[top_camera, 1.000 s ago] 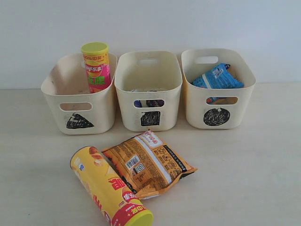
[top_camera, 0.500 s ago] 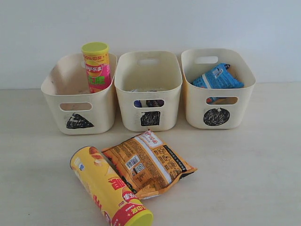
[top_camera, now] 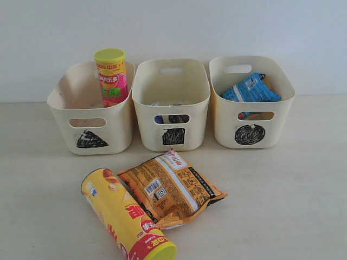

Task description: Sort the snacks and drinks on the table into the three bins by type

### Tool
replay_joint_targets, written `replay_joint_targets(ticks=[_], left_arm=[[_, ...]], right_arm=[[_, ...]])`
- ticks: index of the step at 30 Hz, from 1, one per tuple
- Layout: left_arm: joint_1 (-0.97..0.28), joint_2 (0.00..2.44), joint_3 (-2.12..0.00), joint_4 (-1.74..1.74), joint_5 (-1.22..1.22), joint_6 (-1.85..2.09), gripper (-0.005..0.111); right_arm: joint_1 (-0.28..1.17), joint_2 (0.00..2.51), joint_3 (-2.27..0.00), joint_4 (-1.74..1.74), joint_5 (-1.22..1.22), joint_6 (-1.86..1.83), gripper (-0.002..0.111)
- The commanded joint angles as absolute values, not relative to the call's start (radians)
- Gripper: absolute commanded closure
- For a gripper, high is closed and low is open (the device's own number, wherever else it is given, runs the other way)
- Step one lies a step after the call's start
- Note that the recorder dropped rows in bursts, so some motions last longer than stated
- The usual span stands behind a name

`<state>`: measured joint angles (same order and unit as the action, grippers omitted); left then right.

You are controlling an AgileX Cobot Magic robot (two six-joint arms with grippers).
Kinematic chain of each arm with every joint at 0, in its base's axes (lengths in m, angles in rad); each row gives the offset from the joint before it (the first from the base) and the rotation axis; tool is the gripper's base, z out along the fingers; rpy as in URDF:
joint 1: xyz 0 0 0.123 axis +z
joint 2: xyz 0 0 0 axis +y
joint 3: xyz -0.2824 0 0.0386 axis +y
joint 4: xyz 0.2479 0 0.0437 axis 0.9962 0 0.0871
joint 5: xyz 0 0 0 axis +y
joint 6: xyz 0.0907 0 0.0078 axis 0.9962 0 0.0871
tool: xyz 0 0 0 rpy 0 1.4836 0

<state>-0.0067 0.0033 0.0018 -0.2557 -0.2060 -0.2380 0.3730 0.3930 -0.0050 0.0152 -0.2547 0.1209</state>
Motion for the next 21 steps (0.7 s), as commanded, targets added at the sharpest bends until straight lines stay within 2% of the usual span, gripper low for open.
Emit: replay_joint_targets(ticks=[1,6,10,14,16,21], left_arm=[[-0.009,0.0,0.0,-0.27,-0.351,-0.603,0.103],[-0.009,0.012,-0.034,-0.208,-0.718,-0.73,0.103],[-0.009,0.098,-0.192,-0.177,-0.765,-0.706,0.103],[-0.009,0.24,-0.376,0.036,-0.642,-0.66,0.103],[-0.011,0.312,-0.485,0.248,-0.503,-0.667,0.103],[-0.05,0.508,-0.683,0.84,-0.159,-0.984,0.103]], right_arm=[[0.369,0.391,0.0,0.016,-0.253,0.131,0.108],[0.369,0.391,0.0,0.016,-0.253,0.148,0.108],[0.369,0.391,0.0,0.016,-0.253,0.15,0.108],[0.369,0.391,0.0,0.016,-0.248,0.155,0.108],[0.369,0.391,0.0,0.016,-0.242,0.155,0.108],[0.369,0.391,0.0,0.016,-0.24,0.157,0.108]])
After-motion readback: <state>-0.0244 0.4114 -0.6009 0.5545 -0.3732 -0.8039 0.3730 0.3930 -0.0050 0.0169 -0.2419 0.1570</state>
